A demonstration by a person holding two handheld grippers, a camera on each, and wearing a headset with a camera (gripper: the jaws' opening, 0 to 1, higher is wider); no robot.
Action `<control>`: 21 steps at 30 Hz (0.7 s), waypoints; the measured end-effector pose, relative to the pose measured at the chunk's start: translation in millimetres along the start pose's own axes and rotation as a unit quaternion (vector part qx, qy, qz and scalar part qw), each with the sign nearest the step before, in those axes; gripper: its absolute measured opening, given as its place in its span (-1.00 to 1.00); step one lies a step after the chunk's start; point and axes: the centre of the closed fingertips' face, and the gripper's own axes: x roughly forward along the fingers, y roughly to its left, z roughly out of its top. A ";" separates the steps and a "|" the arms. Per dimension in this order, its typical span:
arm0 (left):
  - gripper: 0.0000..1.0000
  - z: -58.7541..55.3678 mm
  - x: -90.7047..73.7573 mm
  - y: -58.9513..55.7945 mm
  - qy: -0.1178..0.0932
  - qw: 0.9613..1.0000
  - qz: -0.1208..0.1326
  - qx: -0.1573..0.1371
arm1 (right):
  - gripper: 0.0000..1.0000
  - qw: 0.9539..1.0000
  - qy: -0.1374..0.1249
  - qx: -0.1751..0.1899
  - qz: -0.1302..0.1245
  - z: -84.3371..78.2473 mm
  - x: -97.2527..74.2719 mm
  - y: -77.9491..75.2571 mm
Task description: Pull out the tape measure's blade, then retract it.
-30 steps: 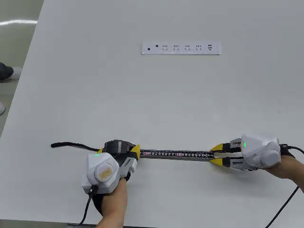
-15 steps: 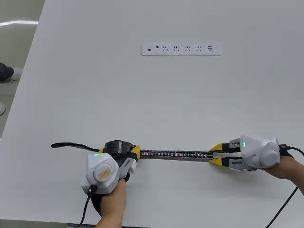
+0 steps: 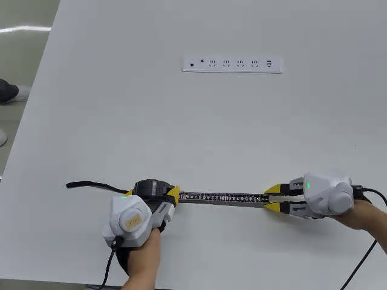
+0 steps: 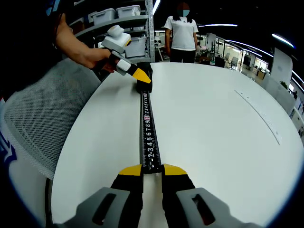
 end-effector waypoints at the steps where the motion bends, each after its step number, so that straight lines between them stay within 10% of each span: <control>1: 0.26 -0.1 0.0 0.1 0.000 1.000 0.000 0.000 | -0.75 1.000 0.000 0.000 0.001 0.4 0.3 0.2; 21: 0.26 0.3 -0.4 -0.3 0.002 1.000 -0.004 0.002 | -0.75 1.000 -0.004 -0.003 0.005 8.3 9.8 1.8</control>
